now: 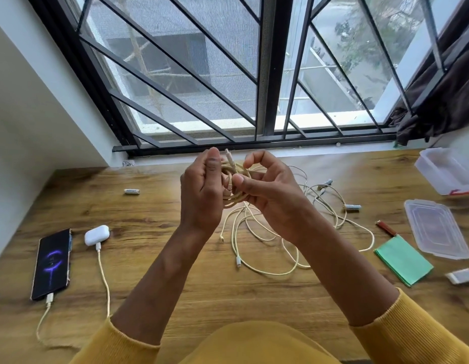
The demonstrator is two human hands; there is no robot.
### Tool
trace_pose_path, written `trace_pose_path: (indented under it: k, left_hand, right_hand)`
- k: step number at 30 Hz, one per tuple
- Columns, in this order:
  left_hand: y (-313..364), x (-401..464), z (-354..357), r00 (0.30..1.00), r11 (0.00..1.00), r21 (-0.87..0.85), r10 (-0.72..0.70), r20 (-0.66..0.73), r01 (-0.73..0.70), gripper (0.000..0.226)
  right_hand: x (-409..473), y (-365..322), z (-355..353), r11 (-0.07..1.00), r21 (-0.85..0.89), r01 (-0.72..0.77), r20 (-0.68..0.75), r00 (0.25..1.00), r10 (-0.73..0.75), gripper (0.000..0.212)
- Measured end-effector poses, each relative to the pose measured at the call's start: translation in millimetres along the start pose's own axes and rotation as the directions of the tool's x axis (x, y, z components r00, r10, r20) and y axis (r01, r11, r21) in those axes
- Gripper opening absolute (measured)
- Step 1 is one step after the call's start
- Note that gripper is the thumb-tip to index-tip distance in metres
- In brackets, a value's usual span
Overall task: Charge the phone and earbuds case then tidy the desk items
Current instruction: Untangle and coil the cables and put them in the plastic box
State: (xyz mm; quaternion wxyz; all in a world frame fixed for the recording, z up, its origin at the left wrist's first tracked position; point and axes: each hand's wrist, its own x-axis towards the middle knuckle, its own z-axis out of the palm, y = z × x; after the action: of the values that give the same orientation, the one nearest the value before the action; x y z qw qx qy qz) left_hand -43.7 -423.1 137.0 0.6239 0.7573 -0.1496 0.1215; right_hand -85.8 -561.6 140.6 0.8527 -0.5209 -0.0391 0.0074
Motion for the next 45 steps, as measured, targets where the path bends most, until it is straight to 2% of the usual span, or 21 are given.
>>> trace_pose_path:
  k: [4,6,10,16,18,20,23,26,31,34,38,43,45]
  left_hand:
    - [-2.1,-1.1,3.1,0.984,0.969,-0.171,-0.172,0.048,0.178,0.054]
    - [-0.1,-2.3,4.1,0.974,0.951,-0.211,-0.220,0.051,0.226,0.053]
    - [2.5,-4.3,5.6,0.971,0.942,-0.237,-0.238,0.025,0.238,0.050]
    - [6.0,-8.7,4.8,0.959,0.918,-0.284,-0.280,0.031,0.277,0.054]
    - [4.9,-8.7,3.7,0.961,0.925,-0.261,-0.275,0.037,0.275,0.050]
    - [0.0,-8.7,2.3,0.972,0.951,-0.201,-0.229,0.048,0.234,0.050]
    - [-6.1,-9.2,1.6,0.982,0.977,-0.105,-0.185,0.034,0.187,0.050]
    - [-7.4,-9.4,2.9,0.975,0.970,-0.101,-0.222,0.000,0.221,0.049]
    - [-10.8,-6.6,6.9,0.919,0.910,-0.151,-0.394,-0.025,0.386,0.046]
    - [-14.6,-7.0,8.0,0.893,0.894,-0.118,-0.442,-0.083,0.431,0.049]
    - [-26.8,-5.3,6.8,0.896,0.906,-0.020,-0.421,-0.141,0.422,0.054]
    - [-34.9,-3.2,7.1,0.924,0.914,0.189,-0.322,-0.205,0.360,0.055]
    - [-38.9,1.2,6.8,0.905,0.897,0.187,-0.357,-0.231,0.401,0.055]
  right_hand:
    - [-0.8,1.6,-1.3,0.996,0.089,0.006,0.056,0.998,-0.011,0.027]
    - [-1.5,3.5,-1.2,0.993,0.117,0.007,0.071,0.997,-0.015,0.029]
    - [-0.8,5.7,0.2,0.995,0.100,-0.008,0.066,0.998,0.001,0.037]
    - [-1.2,7.4,2.1,0.999,0.021,-0.025,-0.042,0.999,0.026,0.031]
    - [-2.5,8.3,5.3,0.998,-0.056,-0.004,-0.089,0.996,-0.001,0.024]
    - [-2.8,8.9,7.6,0.975,-0.217,0.053,-0.143,0.986,-0.086,0.015]
    - [-1.7,12.5,5.4,0.877,-0.465,0.125,-0.171,0.959,-0.227,0.011]
    - [0.5,19.3,0.9,0.737,-0.646,0.200,-0.100,0.935,-0.341,0.010]
    - [-0.9,22.2,-0.4,0.762,-0.593,0.262,-0.078,0.923,-0.378,0.011]
    - [-2.0,23.8,-0.2,0.772,-0.569,0.284,-0.060,0.922,-0.383,0.007]
    - [-4.4,25.4,4.2,0.721,-0.600,0.346,0.018,0.907,-0.420,0.006]
    - [-9.1,23.7,7.3,0.599,-0.676,0.429,0.108,0.862,-0.496,0.008]
    - [-13.1,24.5,9.8,0.599,-0.663,0.448,0.153,0.865,-0.478,0.012]
